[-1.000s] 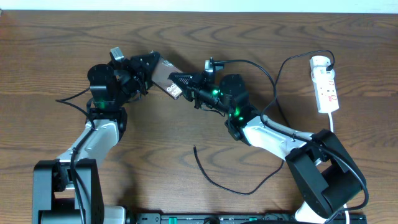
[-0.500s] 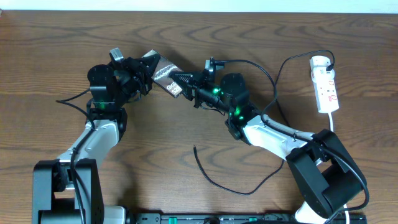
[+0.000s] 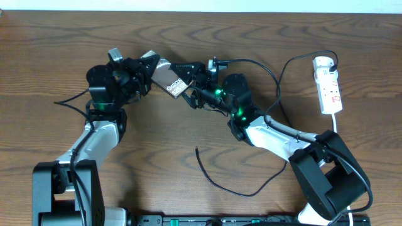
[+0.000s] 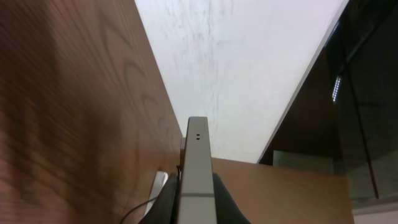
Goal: Plug charger to phone and switch on socket
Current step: 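Open the right gripper and pull it away from the phone, then lower the right gripper onto the black cable's USB-C end and grasp it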
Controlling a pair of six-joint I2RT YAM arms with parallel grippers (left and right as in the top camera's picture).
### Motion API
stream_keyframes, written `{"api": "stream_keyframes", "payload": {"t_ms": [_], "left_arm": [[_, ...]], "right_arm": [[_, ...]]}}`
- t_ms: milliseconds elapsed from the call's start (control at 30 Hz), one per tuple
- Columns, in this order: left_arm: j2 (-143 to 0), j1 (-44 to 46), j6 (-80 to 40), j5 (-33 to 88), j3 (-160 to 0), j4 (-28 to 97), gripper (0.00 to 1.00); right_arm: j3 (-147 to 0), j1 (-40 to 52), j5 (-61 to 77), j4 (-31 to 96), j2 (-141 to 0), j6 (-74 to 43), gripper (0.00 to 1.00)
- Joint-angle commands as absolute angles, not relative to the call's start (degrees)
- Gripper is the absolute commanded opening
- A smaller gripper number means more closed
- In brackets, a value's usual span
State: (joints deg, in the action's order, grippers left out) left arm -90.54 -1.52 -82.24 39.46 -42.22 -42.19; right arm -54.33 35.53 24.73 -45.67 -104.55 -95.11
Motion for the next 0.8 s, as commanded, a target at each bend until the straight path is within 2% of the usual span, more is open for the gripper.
{"api": "stream_keyframes", "payload": {"t_ms": [0, 100, 200, 300, 400, 533, 633, 767], "left_arm": [[-89.9, -3.8, -81.5, 40.6, -42.4, -43.0, 0.07], [-89.9, -7.9, -80.0, 45.3, -42.4, -43.0, 0.07], [-89.9, -12.5, -75.5, 51.9, -42.4, -43.0, 0.07], [-89.9, -16.5, -72.9, 58.7, -42.4, -43.0, 0.07], [-89.9, -18.6, -70.3, 63.0, -42.4, -43.0, 0.07], [-89.9, -18.9, -67.5, 65.4, -42.4, -43.0, 0.07], [-89.9, -18.9, -64.6, 66.6, -42.4, -43.0, 0.07], [-89.9, -19.0, -58.1, 70.5, -42.4, -43.0, 0.07]], "right_arm": [[-54.9, 34.9, 24.3, -45.8, -104.0, -88.8, 0.99], [-54.9, 34.0, 25.6, -45.8, -104.0, -69.6, 0.99], [-55.2, 32.4, 28.0, -44.3, -104.0, -60.6, 0.99], [-59.0, 29.6, 32.0, -35.1, -104.0, -53.8, 0.99], [-67.2, 27.7, 33.9, -15.5, -104.0, -42.3, 0.99], [-82.0, 27.5, 23.5, 15.8, -104.0, -25.5, 0.99], [-90.0, 27.5, 15.4, 32.5, -104.0, -18.9, 0.99], [-93.0, 27.5, 13.6, 43.1, -104.0, -14.7, 0.99]]}}
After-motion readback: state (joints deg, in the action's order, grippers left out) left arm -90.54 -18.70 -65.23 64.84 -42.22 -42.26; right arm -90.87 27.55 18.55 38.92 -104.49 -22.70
